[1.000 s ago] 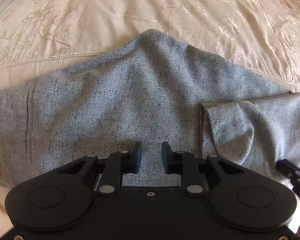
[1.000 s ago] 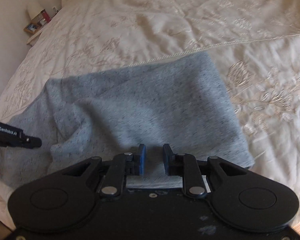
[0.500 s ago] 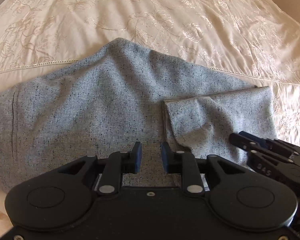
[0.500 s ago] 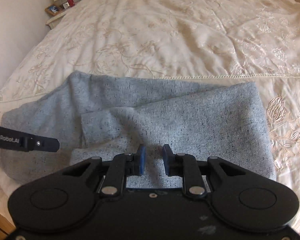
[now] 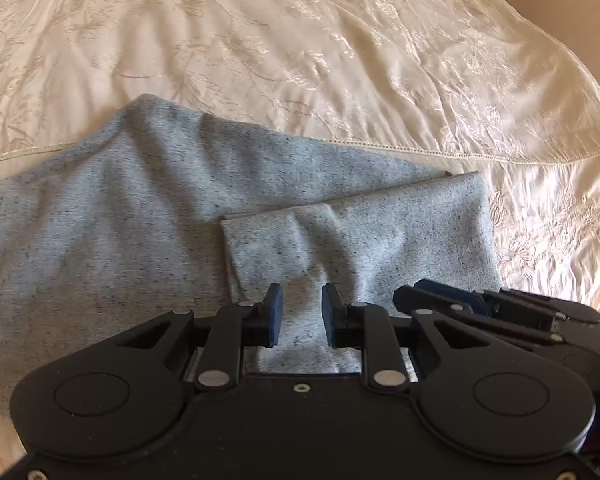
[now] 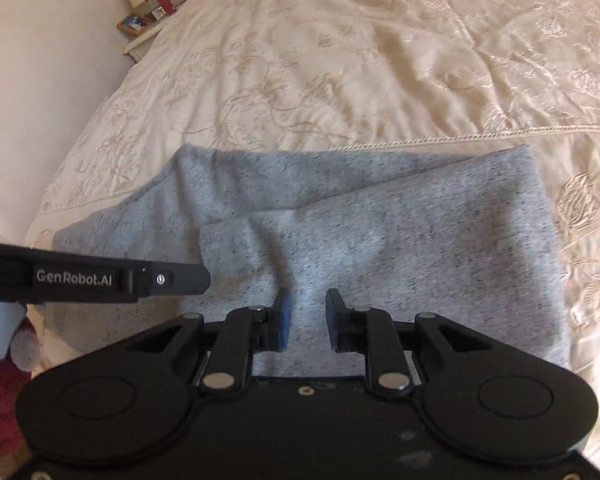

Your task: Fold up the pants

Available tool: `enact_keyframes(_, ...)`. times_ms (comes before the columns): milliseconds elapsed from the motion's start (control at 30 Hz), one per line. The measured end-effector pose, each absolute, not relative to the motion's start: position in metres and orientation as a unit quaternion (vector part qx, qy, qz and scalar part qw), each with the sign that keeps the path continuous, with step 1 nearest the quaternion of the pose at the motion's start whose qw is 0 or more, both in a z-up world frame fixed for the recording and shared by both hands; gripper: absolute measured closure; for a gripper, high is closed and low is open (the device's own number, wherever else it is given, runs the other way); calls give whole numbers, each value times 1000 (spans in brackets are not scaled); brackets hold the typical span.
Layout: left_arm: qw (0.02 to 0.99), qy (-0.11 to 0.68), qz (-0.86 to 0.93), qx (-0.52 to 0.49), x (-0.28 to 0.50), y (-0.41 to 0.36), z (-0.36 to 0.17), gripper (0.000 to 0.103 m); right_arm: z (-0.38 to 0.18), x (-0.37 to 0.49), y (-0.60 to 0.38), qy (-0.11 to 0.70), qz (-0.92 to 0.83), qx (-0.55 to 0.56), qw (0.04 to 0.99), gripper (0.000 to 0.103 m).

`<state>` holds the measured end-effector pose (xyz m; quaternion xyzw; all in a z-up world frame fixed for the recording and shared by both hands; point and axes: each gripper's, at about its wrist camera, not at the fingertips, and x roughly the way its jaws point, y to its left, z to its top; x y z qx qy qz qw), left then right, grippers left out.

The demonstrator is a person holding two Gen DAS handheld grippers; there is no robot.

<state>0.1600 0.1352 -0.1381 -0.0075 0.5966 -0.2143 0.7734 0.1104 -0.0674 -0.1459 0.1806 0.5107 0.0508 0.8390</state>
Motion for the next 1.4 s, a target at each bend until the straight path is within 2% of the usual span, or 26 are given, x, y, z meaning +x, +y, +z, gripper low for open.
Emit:
enact_keyframes(200,752,646,-130,20,149,140,-182,68,-151,119,-90,526,64,149,835,81)
enact_keyframes(233,753,648,-115,9,147,150,-188,59,-151,122,-90,527,78,145,834,81)
enact_keyframes(267,753,649,-112,-19,147,161,-190,58,-152,125,-88,528,92,139,833,81)
enact_keyframes(367,751,650,-88,-76,145,181,-188,58,-158,139,-77,536,137,118,824,81)
enact_keyframes(467,766,637,-48,-72,139,186,-177,60,-171,159,-57,547,179,95,812,81)
enact_keyframes(533,772,630,-19,-79,132,191,-173,65,-179,173,-40,550,201,73,807,81)
enact_keyframes(800,774,615,61,-135,86,225,-157,65,-187,207,-4,545,242,30,802,81)
enact_keyframes(1000,770,606,121,-159,51,256,-151,65,-170,179,4,529,261,40,806,81)
enact_keyframes(1167,766,595,151,-191,35,284,-152,64,-179,132,21,543,271,13,795,81)
enact_keyframes(1400,782,572,150,-195,52,331,-144,64,-180,122,25,557,205,32,804,82)
